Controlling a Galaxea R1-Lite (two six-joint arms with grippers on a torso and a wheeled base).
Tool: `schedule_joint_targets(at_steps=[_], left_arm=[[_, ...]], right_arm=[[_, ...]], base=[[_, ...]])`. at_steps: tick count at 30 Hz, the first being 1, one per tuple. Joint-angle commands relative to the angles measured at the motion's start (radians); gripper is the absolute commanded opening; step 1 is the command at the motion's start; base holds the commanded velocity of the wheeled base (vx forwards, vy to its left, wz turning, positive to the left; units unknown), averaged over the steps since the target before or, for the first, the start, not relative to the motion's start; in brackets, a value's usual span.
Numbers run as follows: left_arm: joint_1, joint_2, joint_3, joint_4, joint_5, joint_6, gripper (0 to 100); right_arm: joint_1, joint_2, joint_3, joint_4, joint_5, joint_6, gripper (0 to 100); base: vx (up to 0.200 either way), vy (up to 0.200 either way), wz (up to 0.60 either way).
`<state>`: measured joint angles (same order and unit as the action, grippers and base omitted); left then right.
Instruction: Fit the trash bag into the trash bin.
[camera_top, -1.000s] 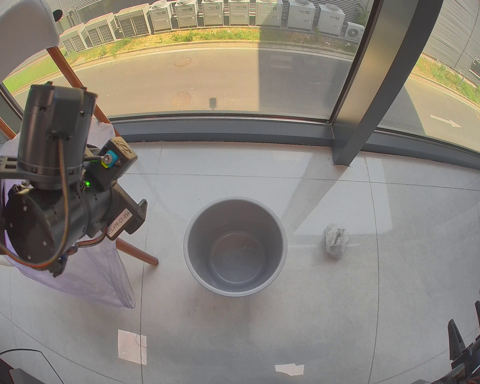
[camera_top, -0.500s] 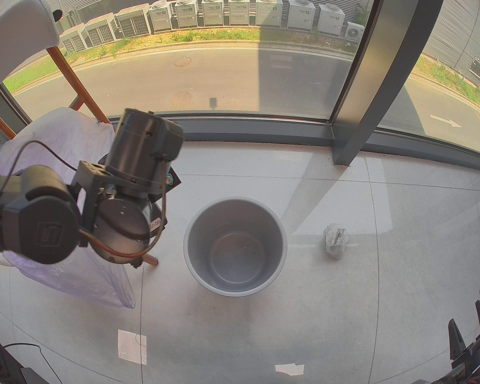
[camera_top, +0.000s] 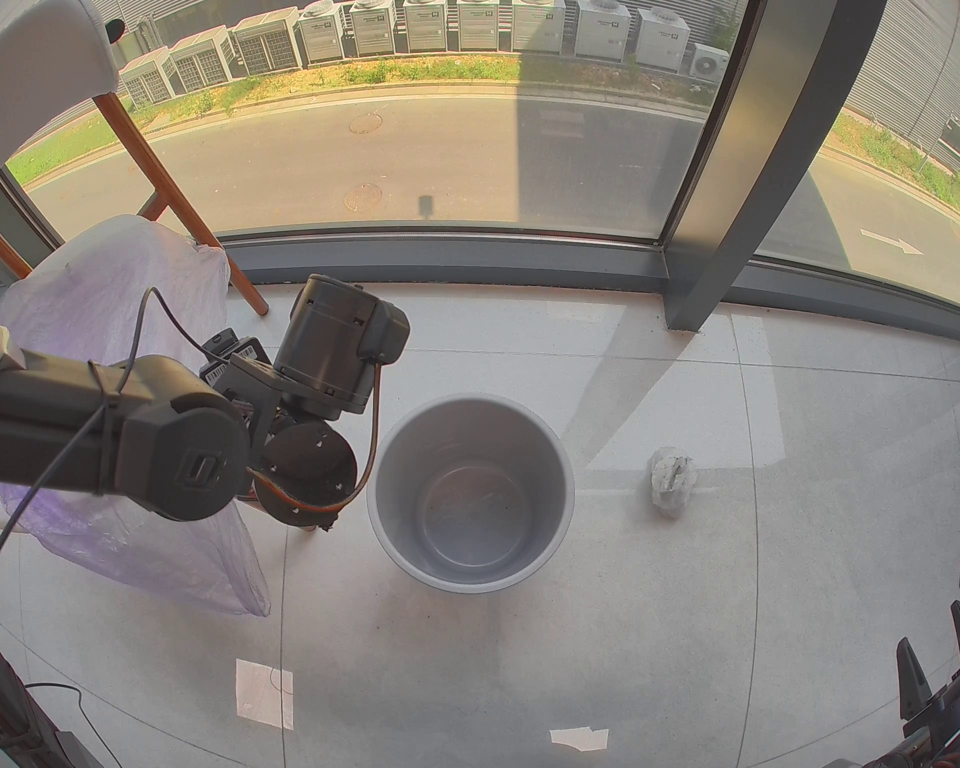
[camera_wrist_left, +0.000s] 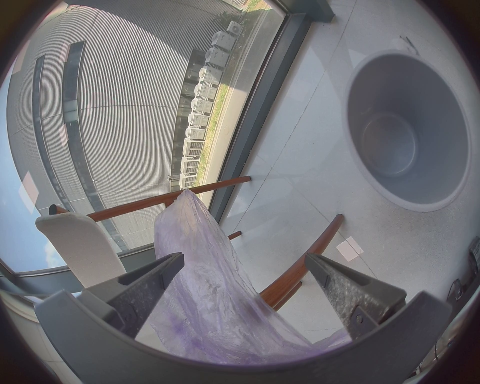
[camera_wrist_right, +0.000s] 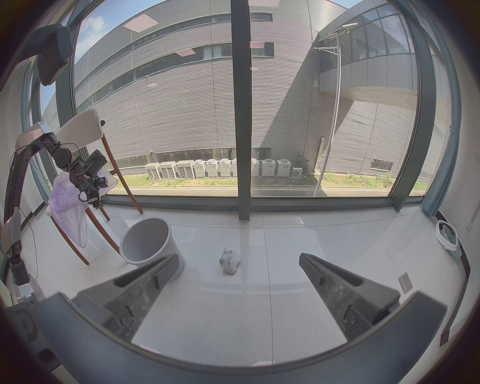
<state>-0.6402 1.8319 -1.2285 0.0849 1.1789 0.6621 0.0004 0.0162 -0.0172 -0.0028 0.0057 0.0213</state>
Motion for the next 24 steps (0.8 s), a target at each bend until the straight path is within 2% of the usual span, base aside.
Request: schedule_joint_targets(at_steps=[1, 10, 13, 24], left_arm=[[0.02, 0.027, 0.026, -0.03, 0.021, -0.001, 100], [0.03, 0.029, 0.012, -0.042, 0.041, 0.014, 100], [0.076, 0.027, 0.02, -0.042, 0.041, 0.016, 100], [0.116, 0.013, 0.021, -0.043, 0.044, 0.016, 100]], right_arm=[[0.001, -0.016, 0.014, 0.0, 0.0, 0.0, 100], [0.001, -0.016, 0.016, 0.0, 0.0, 0.0, 100], [0.001, -0.016, 0.014, 0.0, 0.0, 0.0, 100], [0.001, -0.016, 0.014, 0.0, 0.0, -0.001, 100]], base=[[0.0, 0.0, 0.0], [0.0, 0.0, 0.0], [0.0, 0.0, 0.0], [0.0, 0.0, 0.0]])
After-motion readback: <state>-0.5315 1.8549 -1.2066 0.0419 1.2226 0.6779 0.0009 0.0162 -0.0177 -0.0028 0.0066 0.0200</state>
